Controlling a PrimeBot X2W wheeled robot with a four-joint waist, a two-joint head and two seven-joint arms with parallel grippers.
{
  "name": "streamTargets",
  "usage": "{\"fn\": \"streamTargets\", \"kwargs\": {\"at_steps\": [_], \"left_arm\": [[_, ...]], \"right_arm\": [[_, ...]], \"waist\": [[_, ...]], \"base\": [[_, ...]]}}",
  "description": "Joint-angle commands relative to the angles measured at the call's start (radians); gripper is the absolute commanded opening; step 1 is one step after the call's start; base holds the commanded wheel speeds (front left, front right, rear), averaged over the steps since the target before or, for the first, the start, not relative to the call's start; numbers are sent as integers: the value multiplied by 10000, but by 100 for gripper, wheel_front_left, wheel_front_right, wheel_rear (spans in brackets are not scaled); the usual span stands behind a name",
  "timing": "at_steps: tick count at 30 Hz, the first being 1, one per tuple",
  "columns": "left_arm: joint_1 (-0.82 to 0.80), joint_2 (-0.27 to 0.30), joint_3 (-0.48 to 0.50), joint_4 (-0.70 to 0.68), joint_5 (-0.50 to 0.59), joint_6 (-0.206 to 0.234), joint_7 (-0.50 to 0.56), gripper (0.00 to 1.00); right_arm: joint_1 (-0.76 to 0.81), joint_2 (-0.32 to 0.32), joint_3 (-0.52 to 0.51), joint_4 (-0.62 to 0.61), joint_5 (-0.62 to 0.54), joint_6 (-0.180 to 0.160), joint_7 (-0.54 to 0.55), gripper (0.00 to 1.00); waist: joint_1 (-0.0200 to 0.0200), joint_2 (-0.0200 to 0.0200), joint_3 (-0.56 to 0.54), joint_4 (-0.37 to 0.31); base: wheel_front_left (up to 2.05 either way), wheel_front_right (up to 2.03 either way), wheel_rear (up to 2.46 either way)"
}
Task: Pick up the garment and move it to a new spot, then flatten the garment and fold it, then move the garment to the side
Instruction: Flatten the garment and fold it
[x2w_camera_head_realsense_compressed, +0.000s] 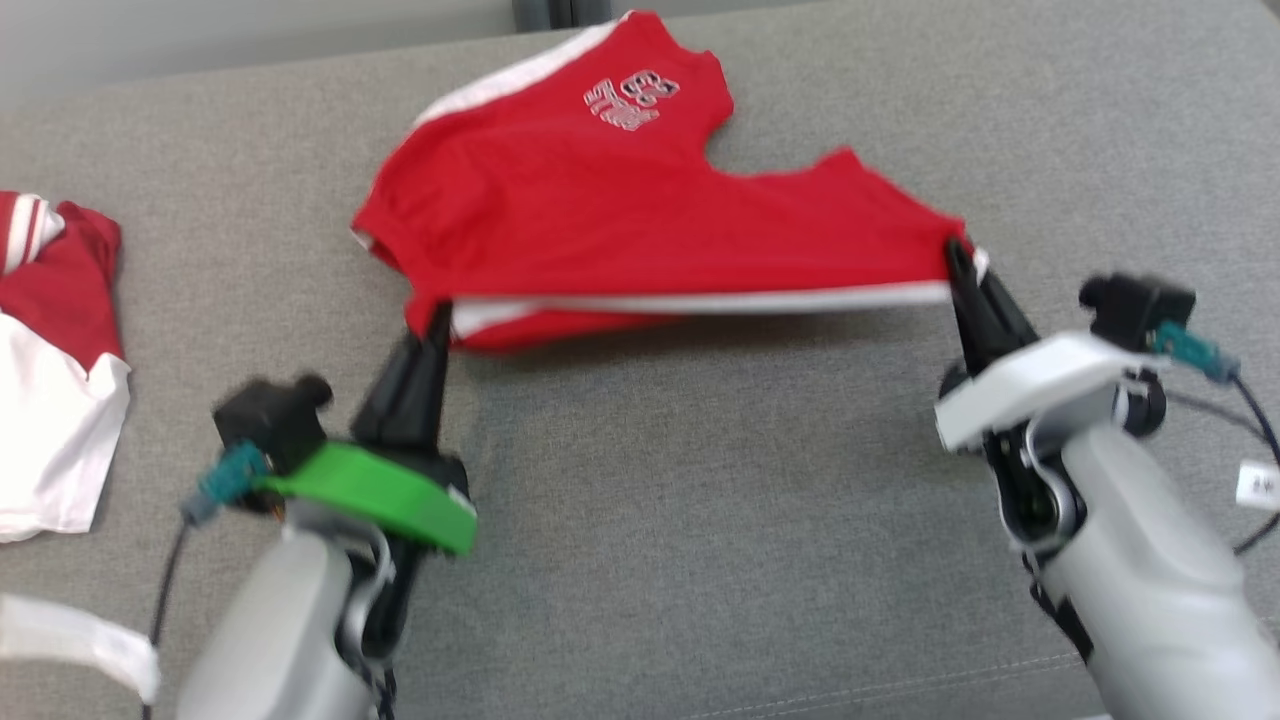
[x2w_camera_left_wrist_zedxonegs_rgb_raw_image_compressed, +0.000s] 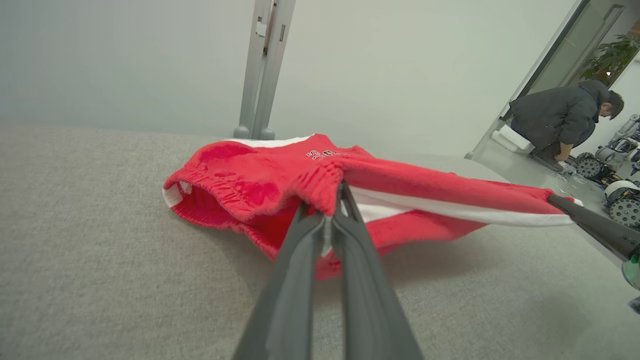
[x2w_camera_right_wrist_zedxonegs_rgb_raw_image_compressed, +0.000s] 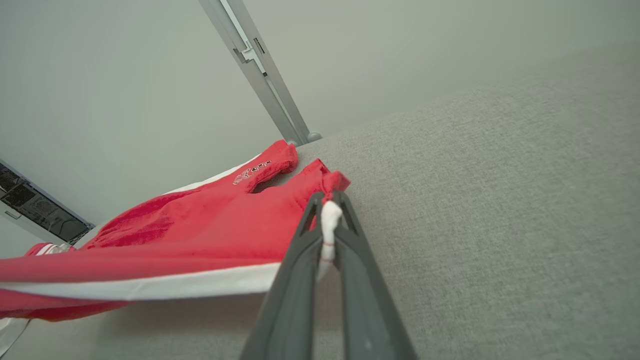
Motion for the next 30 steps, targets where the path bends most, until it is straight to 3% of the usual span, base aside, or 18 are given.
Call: {"fn": "streamTargets", "kwargs": {"at_steps": [1,9,17,23,30], "left_arm": [[618,-36,57,-90,179,7,-59,0],[2875,-171,-365,-235,986,-154,-60,0],[3695,-204,-641,-259,1540,-248,-59,0],[3384,-412,-696,-480,1811,-338,-59,0],[2726,-591,-640,-631,1981,-387,-58,0]], "right_arm": [[579,-147,-111,-204,68,-16,-2,0],[3514,-100,-1033,-1376,41,-18,311,0],[5616,419,-2309,-2849,-417,-16,1038,0],[5498,781,-2899,-3769,-917,-15,1592,0],[4314,837,-3212,-3983,-1318,-13,2180,0]], "waist": [[0,-1,-428,-26],[0,-1,-992,155],[0,-1,-1257,322],[0,-1,-1330,430],[0,-1,-1141,844]], "base": [[0,0,0],[0,0,0],[0,0,0],[0,0,0],[0,0,0]]}}
